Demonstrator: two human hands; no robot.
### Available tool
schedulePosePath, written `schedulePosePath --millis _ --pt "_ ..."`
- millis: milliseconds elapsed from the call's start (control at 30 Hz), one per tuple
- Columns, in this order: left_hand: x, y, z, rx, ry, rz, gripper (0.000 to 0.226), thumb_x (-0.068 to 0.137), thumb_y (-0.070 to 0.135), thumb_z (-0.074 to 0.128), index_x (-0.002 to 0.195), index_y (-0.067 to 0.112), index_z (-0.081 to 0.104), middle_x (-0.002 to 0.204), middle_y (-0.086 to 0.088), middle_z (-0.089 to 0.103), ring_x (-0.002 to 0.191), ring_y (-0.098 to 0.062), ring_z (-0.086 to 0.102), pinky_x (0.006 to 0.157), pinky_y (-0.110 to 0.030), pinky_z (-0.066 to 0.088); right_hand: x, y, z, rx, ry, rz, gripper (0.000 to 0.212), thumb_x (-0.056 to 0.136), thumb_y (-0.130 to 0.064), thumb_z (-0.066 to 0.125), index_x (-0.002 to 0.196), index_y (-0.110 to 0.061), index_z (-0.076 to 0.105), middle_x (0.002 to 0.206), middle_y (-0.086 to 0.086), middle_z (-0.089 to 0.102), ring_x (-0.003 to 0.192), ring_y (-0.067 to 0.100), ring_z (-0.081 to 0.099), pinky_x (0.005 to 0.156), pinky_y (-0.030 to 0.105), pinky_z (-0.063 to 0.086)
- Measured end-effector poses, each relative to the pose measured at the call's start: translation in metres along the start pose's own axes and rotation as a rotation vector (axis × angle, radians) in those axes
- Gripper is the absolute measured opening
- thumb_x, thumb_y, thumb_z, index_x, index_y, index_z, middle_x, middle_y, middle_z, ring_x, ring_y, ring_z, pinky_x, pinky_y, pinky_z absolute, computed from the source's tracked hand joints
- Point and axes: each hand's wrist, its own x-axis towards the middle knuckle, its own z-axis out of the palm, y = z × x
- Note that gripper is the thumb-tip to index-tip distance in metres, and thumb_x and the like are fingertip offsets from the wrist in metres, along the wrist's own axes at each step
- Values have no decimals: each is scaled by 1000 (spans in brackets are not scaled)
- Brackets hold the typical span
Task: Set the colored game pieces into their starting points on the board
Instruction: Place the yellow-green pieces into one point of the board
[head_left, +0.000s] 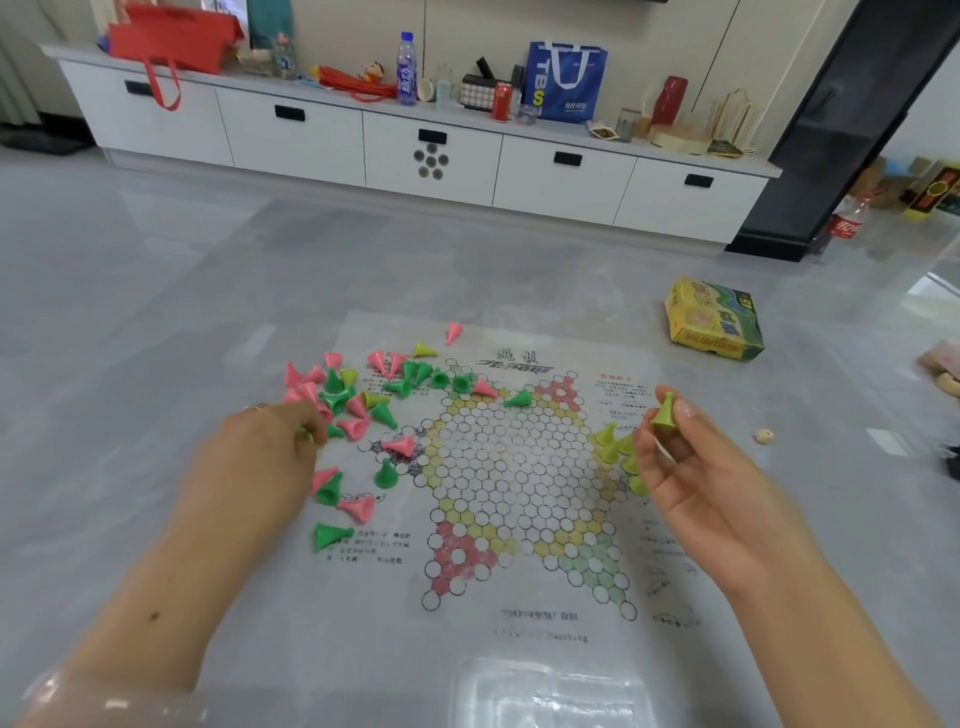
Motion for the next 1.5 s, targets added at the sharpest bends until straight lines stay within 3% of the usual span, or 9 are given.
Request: schedulePosePath --millis 133,233,400,600,833,1133,1233,1367,1500 --pt "2 -6 2 -11 -21 -16 31 85 -4 39 79 14 63 94 -14 57 76 -23 42 68 -27 30 0 2 0 -81 -47 -18 16 84 -12 52 93 -12 65 69 -1 63 62 8 63 57 15 53" --pt "0 -8 4 -25 -50 -48 30 90 2 35 96 10 64 105 -15 55 84 -25 45 73 -28 32 0 3 0 -132 -80 -30 23 88 -11 47 101 -15 66 67 -3 63 63 7 62 57 16 53" --pt "-4 -5 0 -33 -4 -33 21 92 23 40 98 12 57 93 -10 56 84 -29 51 70 -32 38 1 4 -1 -166 -94 -31 23 90 -10 46 100 -15 67 66 -3 63 62 7 62 56 17 53" --pt "-8 10 24 129 -42 102 33 91 35 44 122 24 46 116 0 50 95 -19 54 75 -30 47 2 7 -3 -204 -118 -35 22 84 -13 51 100 -14 66 67 -4 63 62 7 62 57 17 53" --pt "0 17 29 217 -19 88 38 88 52 41 115 26 45 107 2 56 94 -18 57 73 -31 52 3 7 -8 -221 -139 -31 24 83 -13 51 102 -14 65 66 -3 63 62 7 61 57 17 54" --pt "4 16 16 -87 89 39 13 92 23 41 89 11 36 65 -2 50 53 -16 45 47 -29 30 4 7 -12 -245 -122 -18 24 91 -9 44 99 -15 66 66 -3 64 61 8 60 55 17 53" --pt "8 5 7 -135 158 -15 9 90 18 41 97 13 44 78 -8 55 67 -27 48 57 -32 34 5 6 -12 -234 -126 -24 19 81 -16 57 96 -16 68 67 -2 64 60 7 61 53 17 53" --pt "14 -13 11 -52 173 -132 23 89 14 39 107 9 54 103 -17 54 85 -32 48 70 -33 34 5 6 -14 -268 -130 -54 56 38 -35 84 90 -19 74 69 -2 65 63 7 63 55 19 53" --pt "20 -15 18 24 131 -137 26 93 17 36 104 6 57 100 -15 49 81 -31 47 68 -35 35 4 5 -12 -265 -112 -32 37 49 -28 69 85 -19 74 67 -2 64 59 7 62 52 18 52"
